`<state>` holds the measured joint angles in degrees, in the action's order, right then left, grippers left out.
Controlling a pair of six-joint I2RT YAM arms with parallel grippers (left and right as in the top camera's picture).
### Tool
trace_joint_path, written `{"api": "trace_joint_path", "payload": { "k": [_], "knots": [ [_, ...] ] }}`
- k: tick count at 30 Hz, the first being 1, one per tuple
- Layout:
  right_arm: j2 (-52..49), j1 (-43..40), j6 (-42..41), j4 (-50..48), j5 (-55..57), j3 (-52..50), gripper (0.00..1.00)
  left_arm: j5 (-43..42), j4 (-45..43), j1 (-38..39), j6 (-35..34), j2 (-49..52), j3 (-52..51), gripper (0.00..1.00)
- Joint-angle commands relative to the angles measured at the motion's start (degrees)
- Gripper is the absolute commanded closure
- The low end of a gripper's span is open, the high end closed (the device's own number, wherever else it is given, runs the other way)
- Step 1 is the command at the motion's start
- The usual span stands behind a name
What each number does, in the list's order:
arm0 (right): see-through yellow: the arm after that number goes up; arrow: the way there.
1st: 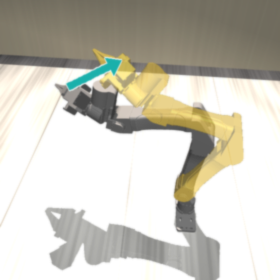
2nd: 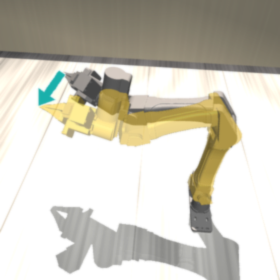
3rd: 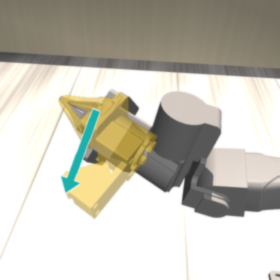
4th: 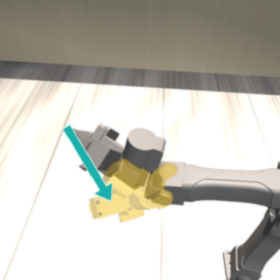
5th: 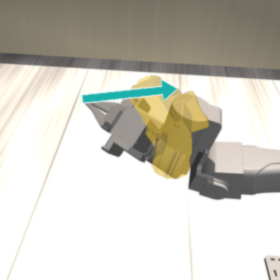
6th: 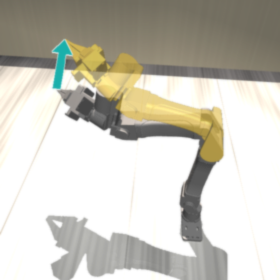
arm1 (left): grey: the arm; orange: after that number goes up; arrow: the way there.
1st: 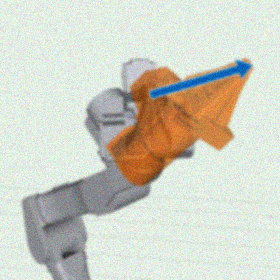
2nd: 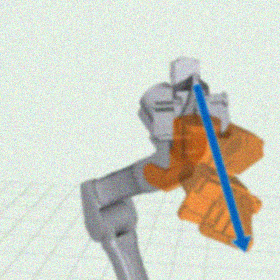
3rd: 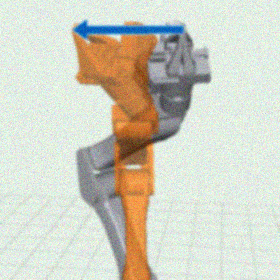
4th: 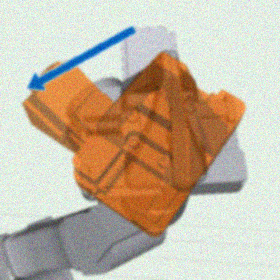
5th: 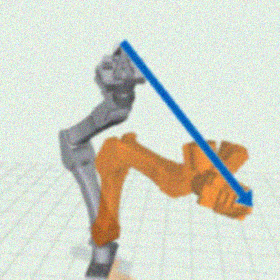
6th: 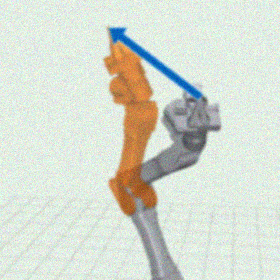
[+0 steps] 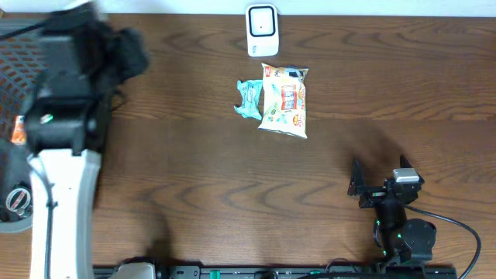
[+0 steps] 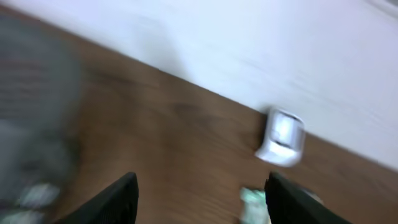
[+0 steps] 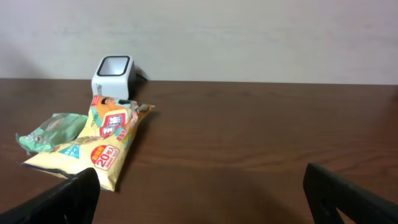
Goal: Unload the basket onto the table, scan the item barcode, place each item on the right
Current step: 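Move the left gripper back into the basket to the orange Kleenex pack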
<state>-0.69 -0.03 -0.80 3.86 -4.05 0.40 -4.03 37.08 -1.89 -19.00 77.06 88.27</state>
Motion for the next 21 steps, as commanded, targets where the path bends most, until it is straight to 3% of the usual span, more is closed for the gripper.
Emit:
{"api": "trace_joint_path", "payload": {
  "k": [1,13,21],
  "knots": [
    [0.31,0.46,0.46,0.24,0.02,-0.04,0.01,5.09,2.95,-7.21,1.40,-2.67,0.85,0.36],
    [0.31,0.46,0.46,0.24,0.04,-0.04,0.01,4.50,5.18,-31.39,0.74,-2.23,0.85,0.36],
    [0.31,0.46,0.46,0.24,0.04,-0.04,0.01,4.55,6.01,-36.98,6.25,5.11,0.83,0.36]
  ]
}}
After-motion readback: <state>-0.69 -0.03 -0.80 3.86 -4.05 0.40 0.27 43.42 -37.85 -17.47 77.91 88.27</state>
